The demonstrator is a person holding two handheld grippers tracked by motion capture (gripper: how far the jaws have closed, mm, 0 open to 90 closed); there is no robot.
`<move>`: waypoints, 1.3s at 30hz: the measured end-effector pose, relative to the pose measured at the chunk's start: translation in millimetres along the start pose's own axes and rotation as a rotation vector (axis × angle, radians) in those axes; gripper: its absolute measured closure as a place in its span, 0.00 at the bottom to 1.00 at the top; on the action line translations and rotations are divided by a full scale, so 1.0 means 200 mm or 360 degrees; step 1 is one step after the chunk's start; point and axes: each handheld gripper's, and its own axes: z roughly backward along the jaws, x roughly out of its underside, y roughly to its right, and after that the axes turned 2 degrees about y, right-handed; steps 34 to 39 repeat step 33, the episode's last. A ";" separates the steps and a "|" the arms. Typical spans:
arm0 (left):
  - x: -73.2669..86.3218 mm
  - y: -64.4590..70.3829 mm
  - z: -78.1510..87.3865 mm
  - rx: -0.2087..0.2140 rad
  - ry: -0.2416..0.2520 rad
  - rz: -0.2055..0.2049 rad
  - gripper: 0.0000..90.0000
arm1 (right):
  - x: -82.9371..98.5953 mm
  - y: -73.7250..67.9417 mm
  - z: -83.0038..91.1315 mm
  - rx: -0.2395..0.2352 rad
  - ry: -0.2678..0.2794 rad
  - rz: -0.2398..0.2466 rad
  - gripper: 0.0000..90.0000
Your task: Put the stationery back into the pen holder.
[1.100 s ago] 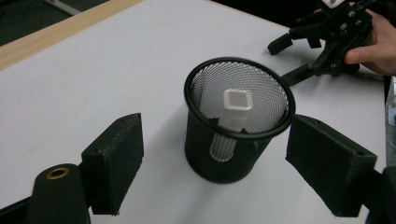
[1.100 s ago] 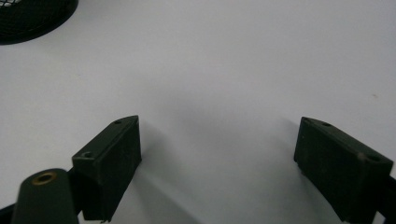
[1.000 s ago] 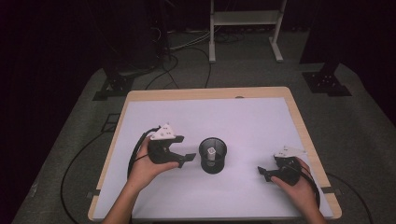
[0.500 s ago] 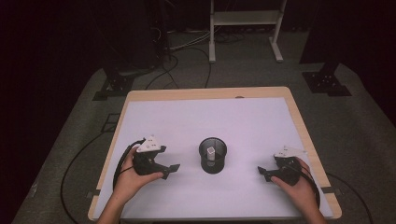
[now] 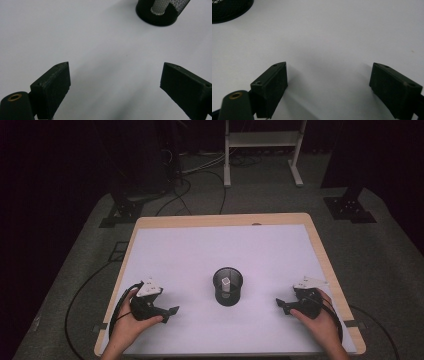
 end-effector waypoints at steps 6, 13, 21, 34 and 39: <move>0.07 -0.02 0.01 -0.0049 -0.0034 0.0021 0.10 | 0.00 0.00 0.00 0.0000 0.0000 0.0000 0.15; 0.14 -0.04 0.00 -0.0108 -0.0079 0.0042 0.10 | 0.00 0.00 0.00 0.0000 0.0000 0.0000 0.15; 0.19 -0.07 -0.02 -0.0148 -0.0084 0.0061 0.10 | 0.00 0.00 0.00 0.0000 0.0001 0.0000 0.15; 0.22 -0.07 -0.04 -0.0139 -0.0053 0.0035 0.03 | 0.00 0.00 0.00 0.0003 0.0000 0.0004 0.15; 0.22 -0.07 -0.04 -0.0139 -0.0053 0.0035 0.03 | 0.00 0.00 0.00 0.0003 0.0000 0.0004 0.15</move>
